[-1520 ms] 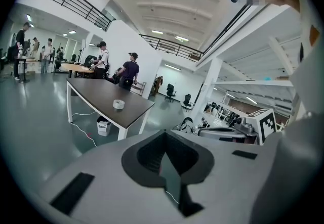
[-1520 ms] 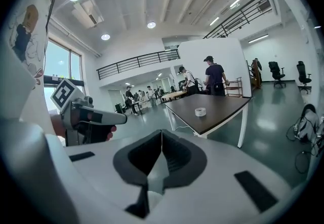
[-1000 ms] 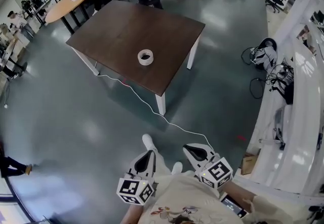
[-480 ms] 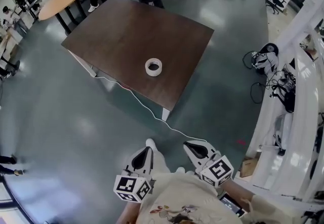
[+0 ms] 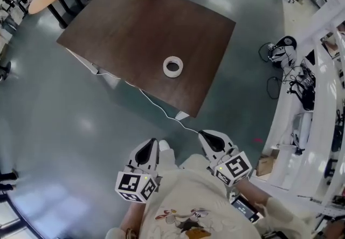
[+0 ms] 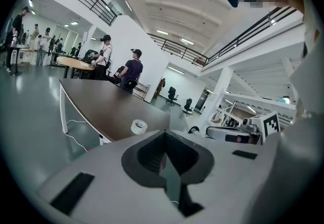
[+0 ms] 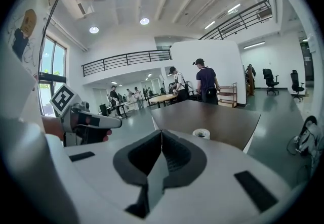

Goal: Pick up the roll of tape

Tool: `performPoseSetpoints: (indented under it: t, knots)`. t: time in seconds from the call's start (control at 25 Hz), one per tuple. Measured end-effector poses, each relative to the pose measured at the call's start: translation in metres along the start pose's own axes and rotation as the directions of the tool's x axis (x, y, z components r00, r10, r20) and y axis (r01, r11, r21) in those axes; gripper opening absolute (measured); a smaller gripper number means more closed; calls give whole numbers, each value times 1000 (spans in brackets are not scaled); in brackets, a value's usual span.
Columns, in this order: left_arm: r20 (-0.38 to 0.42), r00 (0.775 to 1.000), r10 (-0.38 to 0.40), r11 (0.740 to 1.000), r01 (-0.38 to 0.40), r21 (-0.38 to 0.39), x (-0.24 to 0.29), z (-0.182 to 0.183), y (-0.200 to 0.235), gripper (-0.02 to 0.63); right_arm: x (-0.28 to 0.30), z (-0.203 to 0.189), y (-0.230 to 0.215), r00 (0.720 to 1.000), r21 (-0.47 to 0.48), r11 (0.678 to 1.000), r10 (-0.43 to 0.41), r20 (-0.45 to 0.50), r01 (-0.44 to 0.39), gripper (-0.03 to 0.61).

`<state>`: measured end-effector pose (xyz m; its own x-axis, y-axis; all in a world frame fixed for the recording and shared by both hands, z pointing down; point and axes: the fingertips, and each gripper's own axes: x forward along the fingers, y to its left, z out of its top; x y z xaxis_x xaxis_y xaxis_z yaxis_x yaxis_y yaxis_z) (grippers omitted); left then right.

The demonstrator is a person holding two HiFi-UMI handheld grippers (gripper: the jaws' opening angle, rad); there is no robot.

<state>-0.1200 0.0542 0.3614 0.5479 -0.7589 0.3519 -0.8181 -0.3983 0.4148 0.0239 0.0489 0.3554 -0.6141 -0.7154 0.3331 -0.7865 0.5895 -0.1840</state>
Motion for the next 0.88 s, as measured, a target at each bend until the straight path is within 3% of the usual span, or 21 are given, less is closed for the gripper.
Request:
performPoseSetpoints:
  t: [0.48,0.76,0.88]
  knots:
    - [-22,999,-35,998,34,-45,47,6,7,6,42,8,-32,998,-21,1000,-11,-68,10,8]
    - [-26,999,19,995,-22,-98,76,6,5,6,78,5,-55,988,-58,995,75,-132,-83,8]
    - [-25,999,43,996,-44,-77,95,7,3,6,90,8,-60,981,-73,987,135,-137,-146,8]
